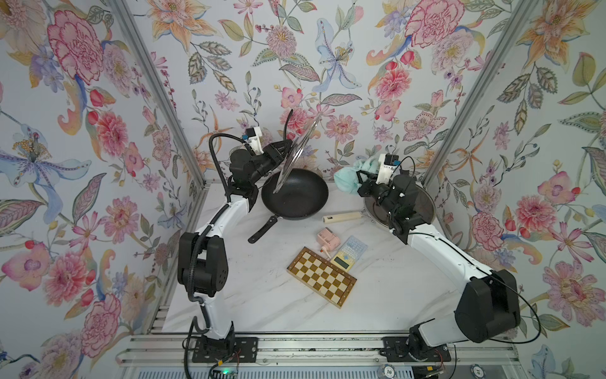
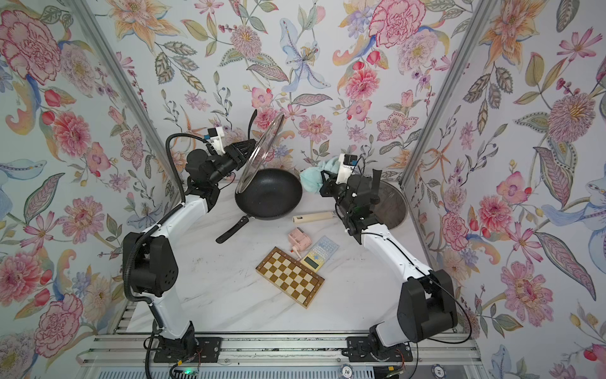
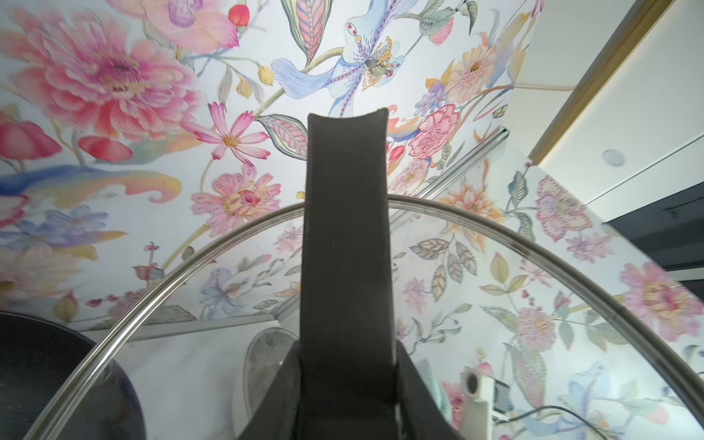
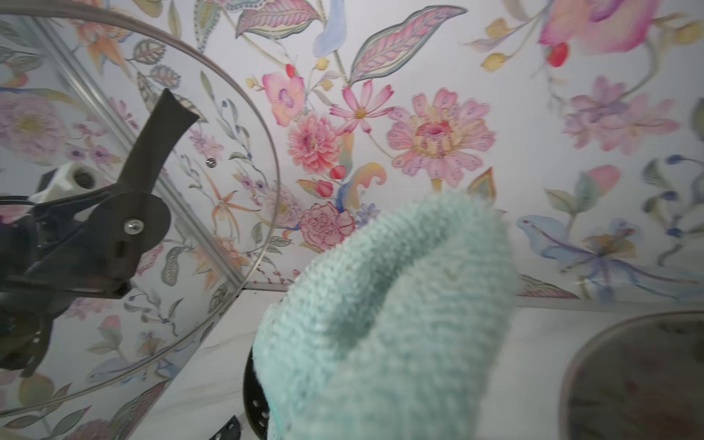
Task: Wipe the pot lid with a cloth
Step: Pick up the pot lid from the cooking pot, then wipe the pot lid.
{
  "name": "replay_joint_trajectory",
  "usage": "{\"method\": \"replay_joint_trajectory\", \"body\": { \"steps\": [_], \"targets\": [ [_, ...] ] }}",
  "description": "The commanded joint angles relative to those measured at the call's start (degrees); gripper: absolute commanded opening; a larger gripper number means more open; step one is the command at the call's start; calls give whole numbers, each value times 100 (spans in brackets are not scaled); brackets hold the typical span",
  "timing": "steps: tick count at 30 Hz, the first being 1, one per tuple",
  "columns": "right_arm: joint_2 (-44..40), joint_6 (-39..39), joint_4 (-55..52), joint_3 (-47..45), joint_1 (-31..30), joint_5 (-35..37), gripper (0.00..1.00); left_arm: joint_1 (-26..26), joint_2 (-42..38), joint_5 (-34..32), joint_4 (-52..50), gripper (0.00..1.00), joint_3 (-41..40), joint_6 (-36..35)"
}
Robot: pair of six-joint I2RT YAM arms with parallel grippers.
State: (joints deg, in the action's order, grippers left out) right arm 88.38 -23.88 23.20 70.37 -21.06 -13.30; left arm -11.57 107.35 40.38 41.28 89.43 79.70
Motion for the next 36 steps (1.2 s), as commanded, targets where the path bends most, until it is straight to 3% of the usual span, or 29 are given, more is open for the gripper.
{"method": "replay_joint_trajectory", "body": {
  "steps": [1,8,11,16,23,28,36],
  "targets": [
    [501,-281,532,861,-298,-1969,2,44,-271,327,1780,0,-99,1610],
    [1726,-211,111,2586,-1120,-3381,1,32,-519,541,2316,0,-399,1987],
    [1959,-237,86,3103,-1332,-3606,1,19,-581,562,2805,0,-649,2293],
    [2129,-668,723,3769,-1386,-3688,1,-1,-731,848,2901,0,-1024,2215],
    [2312,-807,989,4069,-773,-2528,1,-131,-738,1057,4089,0,-1348,2866],
    [2827,-1054,778,4040,-245,-2041,0,-240,-743,1220,4546,0,-1053,3173],
    [3026,-716,178,3423,-590,-2163,0,-247,-550,1026,4352,0,-298,2901]
  ]
}}
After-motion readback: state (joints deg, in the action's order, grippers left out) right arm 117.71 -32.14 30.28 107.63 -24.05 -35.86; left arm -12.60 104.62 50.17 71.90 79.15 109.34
